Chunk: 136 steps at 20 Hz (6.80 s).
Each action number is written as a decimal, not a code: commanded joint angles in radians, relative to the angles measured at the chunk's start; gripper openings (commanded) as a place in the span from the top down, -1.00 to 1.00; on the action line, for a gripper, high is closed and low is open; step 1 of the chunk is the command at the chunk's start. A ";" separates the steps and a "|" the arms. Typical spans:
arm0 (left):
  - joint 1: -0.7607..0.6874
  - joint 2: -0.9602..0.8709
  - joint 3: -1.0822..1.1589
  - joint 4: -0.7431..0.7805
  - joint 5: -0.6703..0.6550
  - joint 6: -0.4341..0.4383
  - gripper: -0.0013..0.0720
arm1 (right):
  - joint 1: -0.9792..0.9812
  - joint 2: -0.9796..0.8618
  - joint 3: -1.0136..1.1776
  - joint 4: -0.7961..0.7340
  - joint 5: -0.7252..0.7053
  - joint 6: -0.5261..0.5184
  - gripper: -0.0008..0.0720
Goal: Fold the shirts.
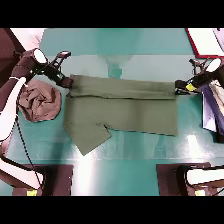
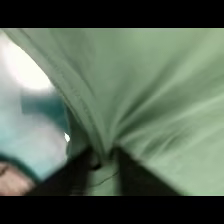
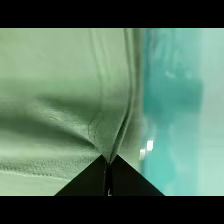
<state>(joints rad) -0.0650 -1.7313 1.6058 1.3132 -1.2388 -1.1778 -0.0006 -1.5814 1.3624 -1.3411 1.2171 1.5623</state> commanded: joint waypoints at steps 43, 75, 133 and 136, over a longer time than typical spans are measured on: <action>0.110 0.739 -1.107 -0.428 0.173 -0.209 0.89 | -0.307 0.394 -0.785 0.250 0.055 -0.195 -0.19; -0.009 0.425 -0.534 -0.333 0.512 -0.262 0.88 | -0.209 0.098 -0.115 0.250 0.011 -0.153 0.94; -0.441 -0.322 0.391 -0.237 0.216 -0.343 0.89 | 0.341 -0.132 0.680 0.659 0.305 -0.222 0.95; -0.357 -0.198 0.390 -0.076 0.101 -0.342 0.89 | 0.386 -0.155 0.680 0.661 0.264 -0.229 0.95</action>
<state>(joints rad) -0.4828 -2.0117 1.9839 1.0924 -1.0435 -1.5188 0.3412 -1.7176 2.0377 -0.6807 1.5211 1.3376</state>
